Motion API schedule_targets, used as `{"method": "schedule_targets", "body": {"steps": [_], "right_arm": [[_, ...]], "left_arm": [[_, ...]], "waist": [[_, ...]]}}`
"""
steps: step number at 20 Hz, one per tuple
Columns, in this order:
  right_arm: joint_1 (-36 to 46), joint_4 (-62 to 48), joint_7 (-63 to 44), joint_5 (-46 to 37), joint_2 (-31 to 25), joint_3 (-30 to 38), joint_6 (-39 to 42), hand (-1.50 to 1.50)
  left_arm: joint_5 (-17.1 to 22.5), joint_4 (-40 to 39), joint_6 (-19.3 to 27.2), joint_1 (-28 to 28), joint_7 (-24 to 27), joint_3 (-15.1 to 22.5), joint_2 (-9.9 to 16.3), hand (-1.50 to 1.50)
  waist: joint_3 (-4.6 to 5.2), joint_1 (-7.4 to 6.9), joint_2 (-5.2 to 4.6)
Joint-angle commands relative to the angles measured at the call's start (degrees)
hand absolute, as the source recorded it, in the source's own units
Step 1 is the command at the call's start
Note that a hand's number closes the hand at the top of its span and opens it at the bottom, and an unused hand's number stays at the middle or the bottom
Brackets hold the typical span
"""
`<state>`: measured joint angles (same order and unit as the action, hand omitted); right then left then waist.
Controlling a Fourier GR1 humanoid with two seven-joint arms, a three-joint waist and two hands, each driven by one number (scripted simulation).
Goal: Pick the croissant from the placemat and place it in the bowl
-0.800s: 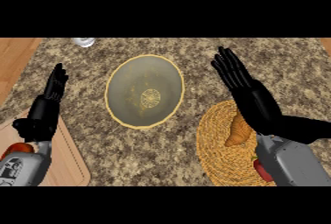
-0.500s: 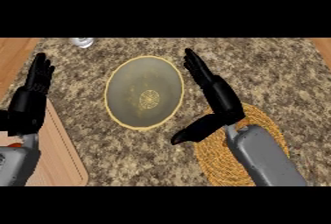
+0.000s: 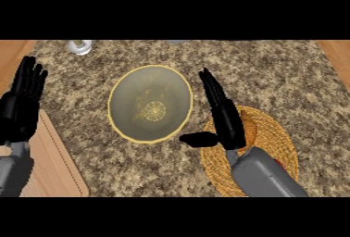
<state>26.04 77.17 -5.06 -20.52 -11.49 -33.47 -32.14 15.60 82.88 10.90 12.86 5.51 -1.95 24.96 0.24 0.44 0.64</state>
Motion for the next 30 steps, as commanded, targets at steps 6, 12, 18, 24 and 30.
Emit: {"method": "schedule_targets", "body": {"steps": [6, 12, 18, 24, 30], "right_arm": [[4.75, 9.23, -34.64, -24.98, -3.89, -7.09, 9.23, -1.50], [6.49, 18.92, -52.15, -21.39, -8.32, -7.46, 33.36, -1.50], [10.22, 24.31, -65.14, -8.71, -7.11, -4.95, 54.23, -1.50], [8.30, 29.80, -72.96, -2.48, -8.51, -3.04, 59.75, -1.50], [6.54, 29.07, -71.38, -1.54, -11.15, -2.01, 60.04, -1.50]], "left_arm": [[2.58, -0.27, -2.61, -2.04, -0.52, -3.80, 2.55, 0.00], [1.28, 0.62, -1.20, -2.81, 0.37, -3.12, 1.24, 0.00], [2.03, 1.56, -2.05, -0.69, -2.41, -2.47, 1.24, 0.00], [1.91, 2.50, -2.98, -2.82, -1.31, -2.81, 1.05, 0.00], [2.46, 0.54, -3.94, 1.32, -3.04, -4.14, 2.06, 0.00]], "waist": [[0.13, 1.72, 0.79], [0.12, 2.36, 0.87], [-0.06, 0.73, 0.11], [-0.11, 0.41, 0.05], [-0.16, 0.21, -0.41]]}}
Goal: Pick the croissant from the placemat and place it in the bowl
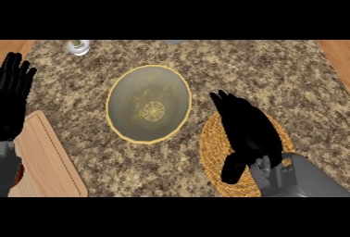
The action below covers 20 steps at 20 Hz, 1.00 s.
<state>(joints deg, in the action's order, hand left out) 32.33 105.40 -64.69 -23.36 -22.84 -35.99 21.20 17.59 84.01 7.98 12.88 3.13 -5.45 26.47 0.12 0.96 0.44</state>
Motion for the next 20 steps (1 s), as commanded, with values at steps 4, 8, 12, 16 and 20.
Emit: {"method": "schedule_targets", "body": {"steps": [4, 8, 12, 16, 20], "right_arm": [[-3.41, -0.65, -8.83, 0.14, -1.95, 0.57, 5.79, -1.50], [-4.34, -4.96, -6.04, -2.33, 1.26, 1.82, 3.35, -1.50], [-6.00, -9.21, -1.58, -5.68, 0.76, 3.30, 2.31, -1.50], [-11.27, -8.23, 1.38, -9.53, 0.82, 3.04, 1.87, -1.50], [-11.96, -7.10, 6.11, -9.88, -1.03, 8.90, 5.46, -1.50]], "left_arm": [[-0.15, -0.07, -0.65, 1.54, -1.49, -0.57, 0.34, 0.00], [-0.39, 2.04, -1.09, 0.66, -2.66, -0.61, 0.04, 0.00], [-1.08, -0.38, -1.38, 0.79, 0.45, -0.51, -2.32, 0.00], [-2.39, 2.11, -1.45, -1.20, -1.50, -0.57, -2.09, 0.00], [-3.21, 1.67, -0.65, 2.39, -4.09, -2.05, -2.48, 0.00]], "waist": [[-0.08, -0.33, -0.25], [-0.10, -1.10, -0.37], [-0.09, -1.00, -0.49], [-0.11, -0.96, -0.39], [-0.12, -0.84, -0.39]]}}
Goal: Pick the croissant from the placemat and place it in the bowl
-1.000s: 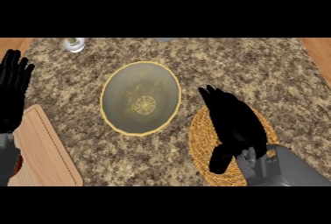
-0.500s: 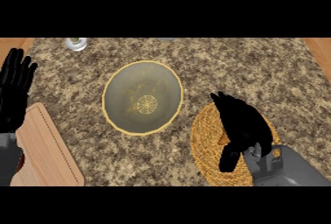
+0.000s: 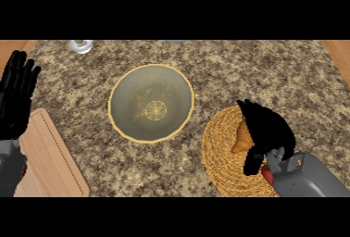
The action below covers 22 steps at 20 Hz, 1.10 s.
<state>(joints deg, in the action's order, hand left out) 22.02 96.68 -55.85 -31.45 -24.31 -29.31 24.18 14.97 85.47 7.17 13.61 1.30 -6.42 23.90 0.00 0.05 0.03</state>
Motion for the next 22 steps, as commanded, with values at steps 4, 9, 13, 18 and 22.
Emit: {"method": "schedule_targets", "body": {"steps": [4, 9, 13, 18, 22], "right_arm": [[-1.59, -4.22, 4.83, -6.27, 3.81, 2.62, 1.58, -1.50], [-4.11, -4.39, 7.60, -11.12, 6.48, 2.41, 0.99, -1.50], [-3.23, -7.57, 7.74, -11.95, 8.85, 5.89, 3.06, -1.50], [-2.50, -15.23, 15.79, -15.65, 8.22, 8.30, -0.14, -1.50], [-4.93, -14.60, 14.91, -18.69, 11.50, 7.76, 0.53, -1.50]], "left_arm": [[-0.50, -2.19, -3.75, 0.85, 0.93, -3.43, 0.51, 0.00], [-4.64, 0.14, -0.04, -1.14, 3.16, -0.97, -5.05, 0.00], [-4.12, -0.41, -3.07, -1.89, 2.83, -2.06, -4.76, 0.00], [-3.17, -1.13, -4.85, -0.15, 1.80, -4.59, -3.83, 0.00], [-4.95, -0.28, -5.01, 0.27, 0.18, -4.22, -4.45, 0.00]], "waist": [[0.00, -0.20, -0.03], [0.00, -0.15, 0.00], [0.00, -0.17, -0.02], [-0.01, -0.21, -0.07], [-0.01, -0.14, -0.03]]}}
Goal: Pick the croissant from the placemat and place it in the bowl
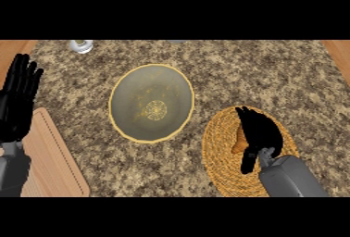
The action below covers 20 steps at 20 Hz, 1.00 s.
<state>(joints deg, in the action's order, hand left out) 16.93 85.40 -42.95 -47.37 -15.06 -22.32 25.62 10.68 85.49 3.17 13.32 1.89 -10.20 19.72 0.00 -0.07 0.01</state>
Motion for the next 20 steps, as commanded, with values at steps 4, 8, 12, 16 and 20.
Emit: {"method": "schedule_targets", "body": {"steps": [4, 8, 12, 16, 20], "right_arm": [[1.87, -5.17, 4.27, -2.24, -0.15, 4.83, -0.15, -1.50], [0.31, -8.33, 3.67, -5.47, 2.47, 5.30, -1.97, -1.50], [0.32, -10.78, 6.05, -8.09, 3.65, 5.62, -2.74, -1.50], [-0.44, -9.27, 14.46, -8.71, -1.07, 6.22, -6.92, 1.50], [-1.22, -11.21, 16.97, -12.22, -0.60, 6.34, -10.49, 1.50]], "left_arm": [[-2.05, -0.47, 1.42, 3.71, -3.77, 0.58, -1.15, 0.00], [-0.70, -1.50, -0.83, 5.15, -3.71, -2.06, 0.31, 0.00], [-1.28, 0.14, -2.68, 0.80, -1.31, -2.47, -0.68, 0.00], [-2.03, 5.70, -0.16, -1.86, -3.81, -1.51, -2.21, 0.00], [-3.21, 1.83, -0.78, 0.62, -1.97, -1.06, -2.89, 0.00]], "waist": [[-0.01, 0.14, -0.03], [0.00, 0.12, -0.01], [0.00, 0.03, 0.00], [-0.01, -0.09, 0.04], [-0.01, 0.07, 0.01]]}}
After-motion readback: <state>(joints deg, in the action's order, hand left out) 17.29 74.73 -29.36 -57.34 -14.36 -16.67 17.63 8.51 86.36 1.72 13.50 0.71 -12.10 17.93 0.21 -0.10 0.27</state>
